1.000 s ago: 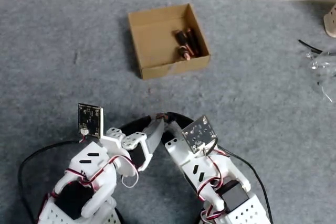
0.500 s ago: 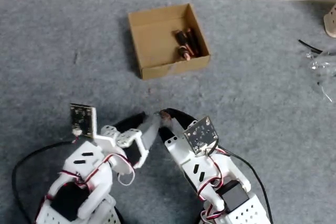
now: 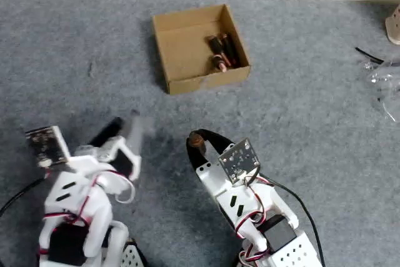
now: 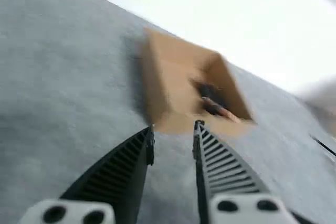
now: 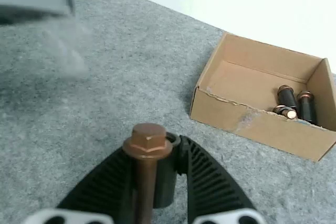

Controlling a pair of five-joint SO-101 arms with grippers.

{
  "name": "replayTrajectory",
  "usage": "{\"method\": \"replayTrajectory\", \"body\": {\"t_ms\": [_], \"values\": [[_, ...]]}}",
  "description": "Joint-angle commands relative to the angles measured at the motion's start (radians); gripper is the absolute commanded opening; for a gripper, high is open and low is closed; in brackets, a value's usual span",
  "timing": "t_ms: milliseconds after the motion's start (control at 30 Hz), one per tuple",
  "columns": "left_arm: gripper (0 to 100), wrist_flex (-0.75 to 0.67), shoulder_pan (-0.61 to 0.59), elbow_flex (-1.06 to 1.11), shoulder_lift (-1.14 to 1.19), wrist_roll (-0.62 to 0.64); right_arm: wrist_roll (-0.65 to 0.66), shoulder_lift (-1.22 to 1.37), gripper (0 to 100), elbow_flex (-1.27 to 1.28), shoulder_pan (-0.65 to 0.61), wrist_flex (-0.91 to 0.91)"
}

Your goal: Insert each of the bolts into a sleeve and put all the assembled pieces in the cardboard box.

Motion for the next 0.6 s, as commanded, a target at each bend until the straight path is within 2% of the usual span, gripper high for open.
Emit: {"method": "replayTrajectory", "body": {"t_ms": [0,100,200,300,367,567], "values": [[13,-0.021,-0.093,0.004,0.007,-0.236,0.011,-0.021,0.5,-0.062,0.013,-0.051],[12,-0.150,-0.058,0.097,0.008,-0.253,0.011,-0.019,0.5,-0.059,0.015,-0.051],[3,-0.287,-0.053,0.189,0.012,-0.270,0.011,-0.016,0.5,-0.059,0.015,-0.051],[1,-0.394,-0.031,0.265,0.012,-0.413,0.011,-0.015,0.5,-0.058,0.015,-0.051],[1,-0.422,0.001,0.295,0.012,-0.477,0.011,-0.013,0.5,-0.056,0.015,-0.051],[1,-0.430,0.022,0.335,0.013,-0.540,0.011,-0.013,0.5,-0.010,0.015,-0.104]]}}
